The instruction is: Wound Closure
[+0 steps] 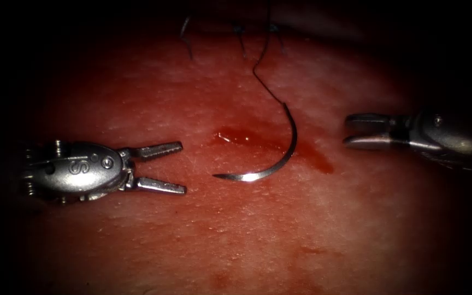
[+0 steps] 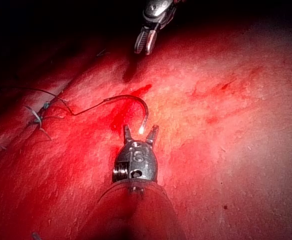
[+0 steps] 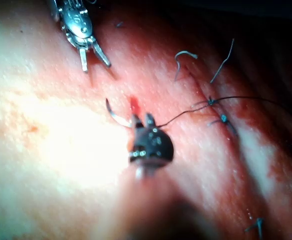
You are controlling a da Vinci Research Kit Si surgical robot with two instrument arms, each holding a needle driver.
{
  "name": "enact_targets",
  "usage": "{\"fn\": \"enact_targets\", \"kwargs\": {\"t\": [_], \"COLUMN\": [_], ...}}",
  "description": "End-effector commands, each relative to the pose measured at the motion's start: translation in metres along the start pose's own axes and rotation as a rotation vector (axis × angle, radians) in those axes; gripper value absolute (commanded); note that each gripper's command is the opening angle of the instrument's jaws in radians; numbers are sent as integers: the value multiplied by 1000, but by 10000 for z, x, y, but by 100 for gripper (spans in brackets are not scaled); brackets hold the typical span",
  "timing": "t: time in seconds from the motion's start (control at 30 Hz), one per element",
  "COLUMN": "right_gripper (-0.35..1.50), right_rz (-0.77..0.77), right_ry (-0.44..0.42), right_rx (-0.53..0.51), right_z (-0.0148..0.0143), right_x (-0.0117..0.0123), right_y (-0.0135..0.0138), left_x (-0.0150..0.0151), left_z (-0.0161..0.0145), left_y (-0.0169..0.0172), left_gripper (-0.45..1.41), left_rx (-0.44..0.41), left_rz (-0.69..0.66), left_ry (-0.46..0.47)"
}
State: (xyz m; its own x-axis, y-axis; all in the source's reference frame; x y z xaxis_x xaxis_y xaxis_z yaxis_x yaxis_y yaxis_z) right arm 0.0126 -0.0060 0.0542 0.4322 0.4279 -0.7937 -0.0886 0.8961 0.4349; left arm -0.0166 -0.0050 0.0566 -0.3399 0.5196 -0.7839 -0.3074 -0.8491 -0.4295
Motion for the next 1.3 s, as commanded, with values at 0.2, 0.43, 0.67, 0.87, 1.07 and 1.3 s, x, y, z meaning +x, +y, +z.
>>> {"fn": "enact_targets", "kwargs": {"t": [0.2, 0.43, 0.67, 0.87, 1.07, 1.3], "right_gripper": [0, 0, 2, 4, 7, 15], "right_rz": [-2, -2, -4, -11, -19, -30], "right_ry": [-3, -5, -22, -22, -35, -39], "right_rx": [3, 8, 14, 31, 35, 44], "right_z": [13, 11, 10, 17, 27, 39], "right_x": [2, 3, 1, -5, -13, -17], "right_y": [-6, -7, -8, -11, -10, -13], "left_x": [-1, -1, -1, -1, 2, -1], "left_z": [7, 10, 31, 51, 68, 89], "left_y": [3, 11, 18, 25, 16, 3], "left_gripper": [31, 36, 39, 47, 57, 56], "left_rx": [1, -17, -5, 30, 44, 45], "left_rz": [-5, -19, -76, -127, -144, -152], "left_ry": [-6, -28, -40, -144, -163, -212]}}
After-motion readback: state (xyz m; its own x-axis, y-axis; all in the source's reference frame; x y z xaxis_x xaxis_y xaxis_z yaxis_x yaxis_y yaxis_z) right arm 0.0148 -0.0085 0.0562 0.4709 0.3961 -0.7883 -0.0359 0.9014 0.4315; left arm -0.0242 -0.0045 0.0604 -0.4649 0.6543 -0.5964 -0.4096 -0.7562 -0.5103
